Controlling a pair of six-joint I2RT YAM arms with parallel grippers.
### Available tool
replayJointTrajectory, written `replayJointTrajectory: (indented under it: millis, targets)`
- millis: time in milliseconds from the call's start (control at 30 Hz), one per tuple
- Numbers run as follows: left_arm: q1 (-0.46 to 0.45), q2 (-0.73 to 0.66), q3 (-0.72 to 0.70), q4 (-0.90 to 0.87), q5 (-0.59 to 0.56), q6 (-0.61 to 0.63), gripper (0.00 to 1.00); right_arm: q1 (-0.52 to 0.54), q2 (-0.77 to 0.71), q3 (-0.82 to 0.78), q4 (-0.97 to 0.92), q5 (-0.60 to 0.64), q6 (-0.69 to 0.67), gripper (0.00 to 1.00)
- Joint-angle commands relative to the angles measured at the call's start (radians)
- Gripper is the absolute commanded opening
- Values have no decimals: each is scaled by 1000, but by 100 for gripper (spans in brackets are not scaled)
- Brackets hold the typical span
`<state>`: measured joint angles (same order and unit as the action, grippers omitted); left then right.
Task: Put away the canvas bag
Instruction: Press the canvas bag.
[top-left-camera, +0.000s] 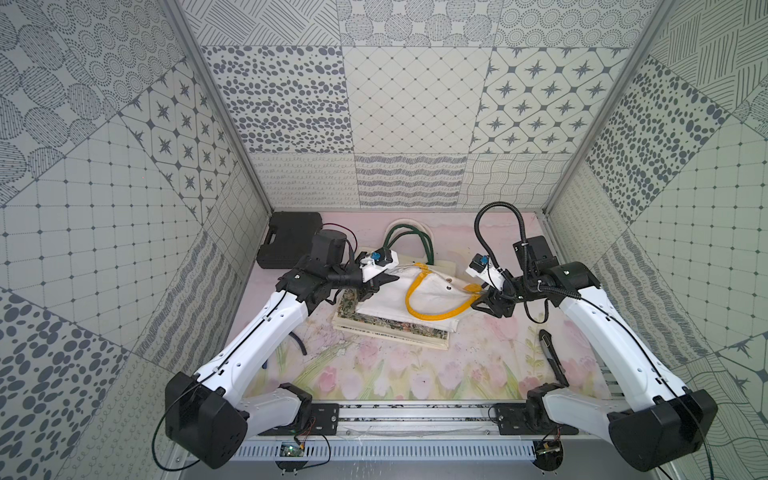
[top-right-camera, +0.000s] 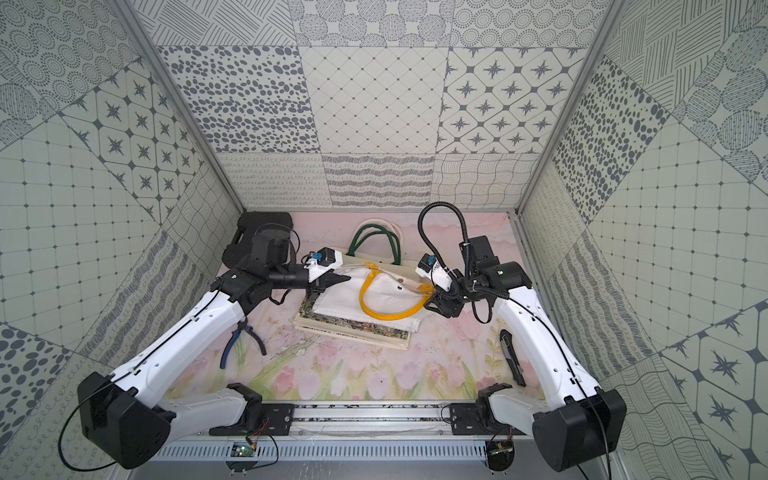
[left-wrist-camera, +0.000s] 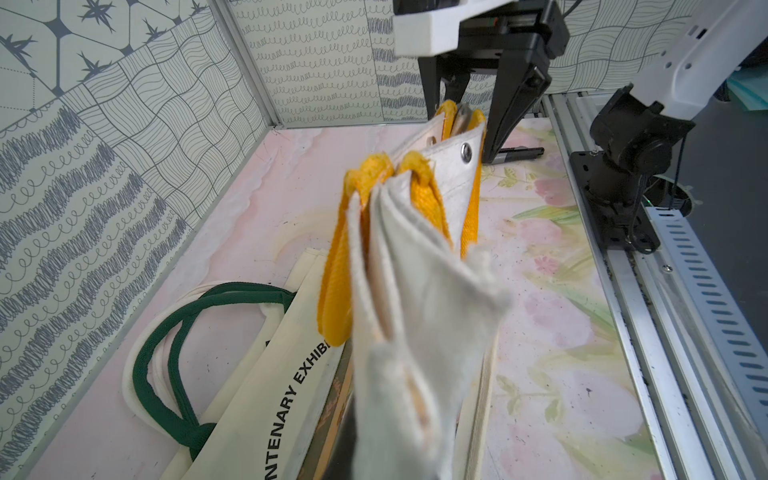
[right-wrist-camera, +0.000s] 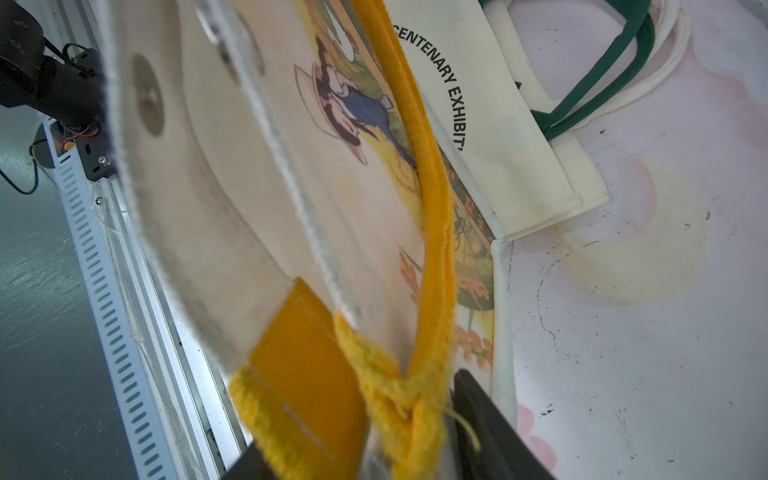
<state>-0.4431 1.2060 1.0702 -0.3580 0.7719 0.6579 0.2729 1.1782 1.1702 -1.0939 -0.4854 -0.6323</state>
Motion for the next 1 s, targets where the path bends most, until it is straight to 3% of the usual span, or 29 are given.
replayJointTrajectory:
  millis: [0, 200, 300, 367, 567, 733, 800, 900, 933, 967]
  targets:
    - [10, 2, 16, 5, -1, 2, 0, -6, -26, -14, 1, 23, 16, 49]
    - [9, 3, 18, 8, 0, 1, 0, -5, -7, -6, 9, -29, 19, 29]
    - [9, 2, 17, 25, 6, -23, 0, -4, 0, -1, 11, -64, 19, 0]
    - [9, 4, 20, 45, 10, -56, 1, -4, 0, 8, 0, -92, 17, 0]
    - [9, 35, 84, 117, 6, -284, 17, -4, -54, 107, -2, -193, 106, 0]
    - [9, 134, 277, -26, -189, -448, 2, 3, -26, 166, 16, -461, 279, 0]
    - [9, 180, 336, -81, -262, -489, 1, 27, -5, 168, 38, -502, 390, 0]
    - [9, 234, 378, -140, -323, -517, 13, 100, 37, 198, 16, -450, 465, 0]
    - [9, 242, 374, -134, -355, -534, 23, 129, 46, 204, 23, -414, 497, 0]
    - [9, 248, 366, -116, -412, -566, 42, 154, 53, 206, 46, -375, 554, 0]
